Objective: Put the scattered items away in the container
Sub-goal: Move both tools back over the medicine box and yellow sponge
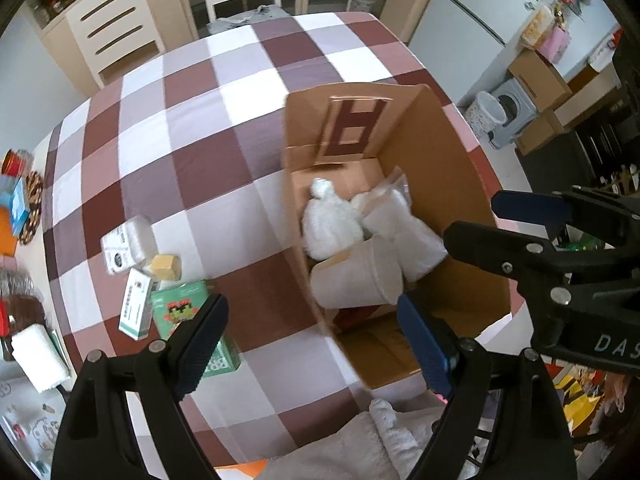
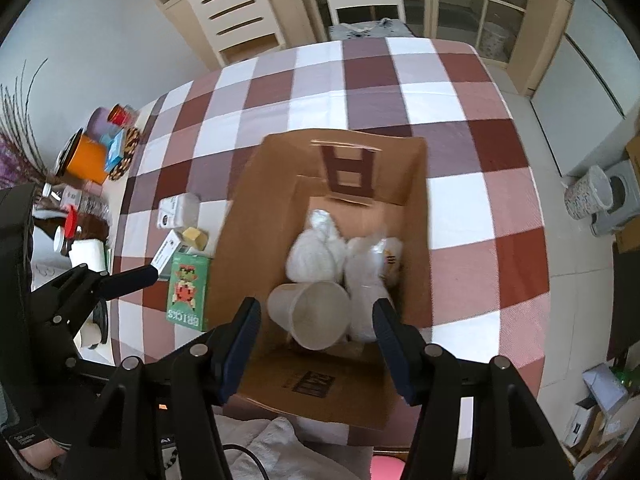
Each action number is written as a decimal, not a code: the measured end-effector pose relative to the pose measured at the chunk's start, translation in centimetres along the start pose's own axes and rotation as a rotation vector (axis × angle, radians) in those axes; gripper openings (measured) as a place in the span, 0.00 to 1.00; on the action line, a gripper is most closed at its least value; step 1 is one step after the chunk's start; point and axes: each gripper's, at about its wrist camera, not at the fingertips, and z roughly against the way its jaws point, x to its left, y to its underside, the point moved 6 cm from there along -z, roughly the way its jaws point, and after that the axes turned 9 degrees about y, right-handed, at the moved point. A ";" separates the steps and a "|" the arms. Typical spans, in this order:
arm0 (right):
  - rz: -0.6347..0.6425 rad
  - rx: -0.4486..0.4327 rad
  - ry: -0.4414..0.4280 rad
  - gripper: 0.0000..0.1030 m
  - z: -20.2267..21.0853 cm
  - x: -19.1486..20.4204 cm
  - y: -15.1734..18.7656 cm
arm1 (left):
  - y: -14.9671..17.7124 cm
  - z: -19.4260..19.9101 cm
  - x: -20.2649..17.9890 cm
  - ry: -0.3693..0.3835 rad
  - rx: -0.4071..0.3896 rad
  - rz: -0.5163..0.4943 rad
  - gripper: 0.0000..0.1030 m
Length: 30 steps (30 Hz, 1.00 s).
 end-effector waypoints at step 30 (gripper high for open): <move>0.278 0.027 -0.047 0.58 -1.4 15.2 -3.4 | 6.7 4.0 19.0 -0.048 -0.101 0.390 0.85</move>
